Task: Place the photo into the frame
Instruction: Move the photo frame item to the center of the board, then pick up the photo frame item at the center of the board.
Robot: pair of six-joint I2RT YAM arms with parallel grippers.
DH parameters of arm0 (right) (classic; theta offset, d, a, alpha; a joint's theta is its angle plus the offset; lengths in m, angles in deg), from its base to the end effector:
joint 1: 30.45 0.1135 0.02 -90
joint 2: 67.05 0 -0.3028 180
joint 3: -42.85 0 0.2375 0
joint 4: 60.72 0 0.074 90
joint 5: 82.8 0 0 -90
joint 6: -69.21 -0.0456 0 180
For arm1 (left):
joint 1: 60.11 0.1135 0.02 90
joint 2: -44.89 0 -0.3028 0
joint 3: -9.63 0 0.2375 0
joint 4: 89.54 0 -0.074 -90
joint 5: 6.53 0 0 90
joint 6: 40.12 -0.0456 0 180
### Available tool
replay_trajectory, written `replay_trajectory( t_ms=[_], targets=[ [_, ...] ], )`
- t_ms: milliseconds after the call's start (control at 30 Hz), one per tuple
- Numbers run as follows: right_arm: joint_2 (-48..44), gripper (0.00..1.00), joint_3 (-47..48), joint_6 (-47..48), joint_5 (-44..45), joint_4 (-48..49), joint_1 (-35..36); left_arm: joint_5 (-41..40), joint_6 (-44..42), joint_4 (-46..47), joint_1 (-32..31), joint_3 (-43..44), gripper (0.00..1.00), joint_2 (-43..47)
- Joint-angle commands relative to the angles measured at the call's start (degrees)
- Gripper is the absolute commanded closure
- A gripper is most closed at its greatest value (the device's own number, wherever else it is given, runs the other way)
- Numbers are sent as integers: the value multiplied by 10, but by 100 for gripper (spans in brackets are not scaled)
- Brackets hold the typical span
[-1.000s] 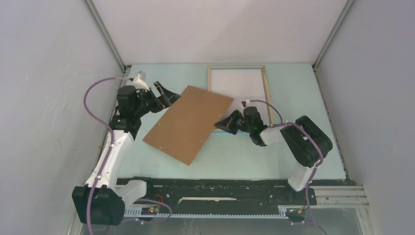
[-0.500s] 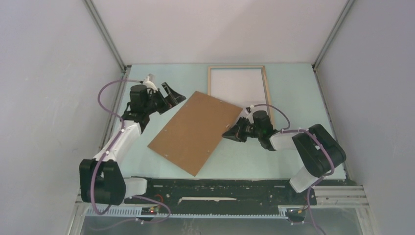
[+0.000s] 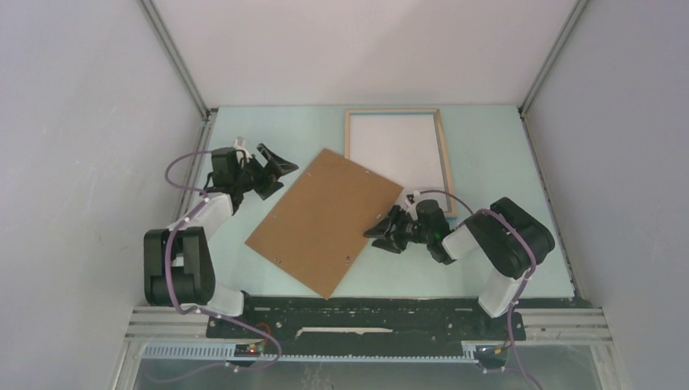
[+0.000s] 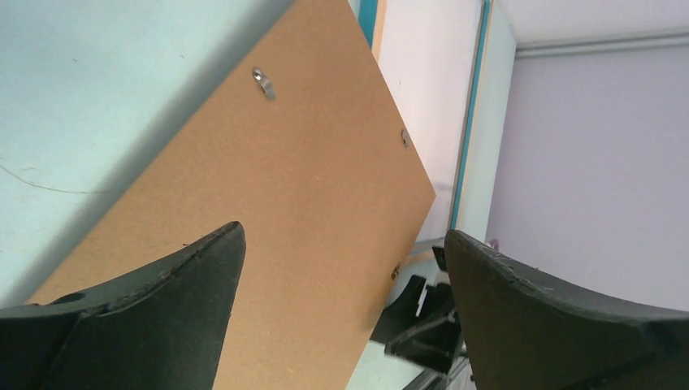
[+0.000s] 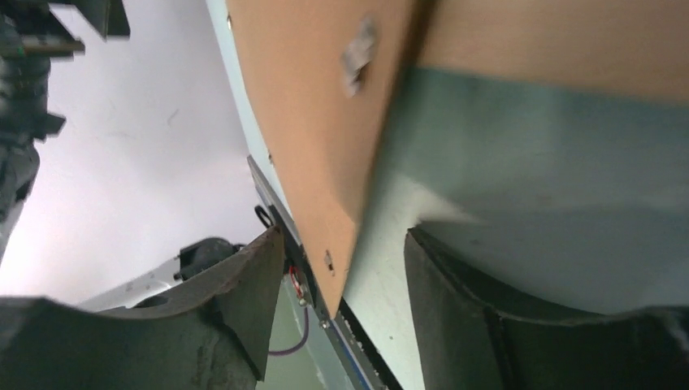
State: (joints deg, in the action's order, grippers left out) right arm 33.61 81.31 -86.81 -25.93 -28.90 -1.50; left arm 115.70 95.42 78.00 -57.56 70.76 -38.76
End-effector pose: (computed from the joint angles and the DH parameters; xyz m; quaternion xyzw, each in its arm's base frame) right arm 0.2361 0.1591 0.1442 0.1300 0.8336 0.5184 0.1397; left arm 0.2989 -0.0110 0.2589 -0.2301 0.8304 -0.3917 0.3227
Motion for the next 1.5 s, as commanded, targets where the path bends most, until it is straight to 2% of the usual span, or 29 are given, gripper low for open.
replay_trajectory(
  t_ms=[0, 167, 300, 433, 533, 633, 767, 833, 933, 1067, 1167, 1233, 1267, 1400, 1467],
  targets=[
    [0, 32, 0, -34, 65, 41, 72, 22, 17, 36, 18, 0, 0, -1],
    [75, 31, -2, -105, 170, 158, 130, 38, 49, 73, 19, -2, 0, -7],
    [151, 40, 0, -147, 223, 293, 156, 39, 48, 82, 19, -13, 0, 10],
    [201, 46, 11, -151, 267, 347, 172, 40, 44, 90, 19, -26, 0, 30],
    [213, 55, 18, -133, 291, 354, 175, 40, 39, 90, 19, -29, 0, 46],
    [212, 72, 20, -123, 287, 367, 167, 40, 33, 89, 19, -30, 0, 59],
    [155, 99, -11, -107, 263, 364, 148, 46, 27, 88, 19, -29, 0, 74],
    [107, 100, -27, -94, 237, 344, 133, 47, 24, 86, 18, -29, 0, 83],
    [21, 100, -31, -67, 168, 255, 96, 47, 21, 81, 19, -27, 0, 98],
    [-85, 100, 22, -14, 22, 53, 8, 50, 20, 70, 19, -15, 0, 117],
    [-155, 100, 97, 106, -79, -178, -63, 41, 5, 50, 16, -3, 0, 126],
    [-191, 100, 161, 195, -109, -366, -107, 11, -19, 18, 6, 3, 0, 129],
    [-198, 100, 190, 228, -123, -420, -136, -6, -32, 2, -4, 6, 0, 129],
    [-183, 100, 315, 312, -205, -583, -209, -52, -49, -26, -59, 19, 0, 114],
    [-195, 100, 353, 319, -216, -598, -233, -74, -55, -46, -83, 35, 0, 98]
  ],
)
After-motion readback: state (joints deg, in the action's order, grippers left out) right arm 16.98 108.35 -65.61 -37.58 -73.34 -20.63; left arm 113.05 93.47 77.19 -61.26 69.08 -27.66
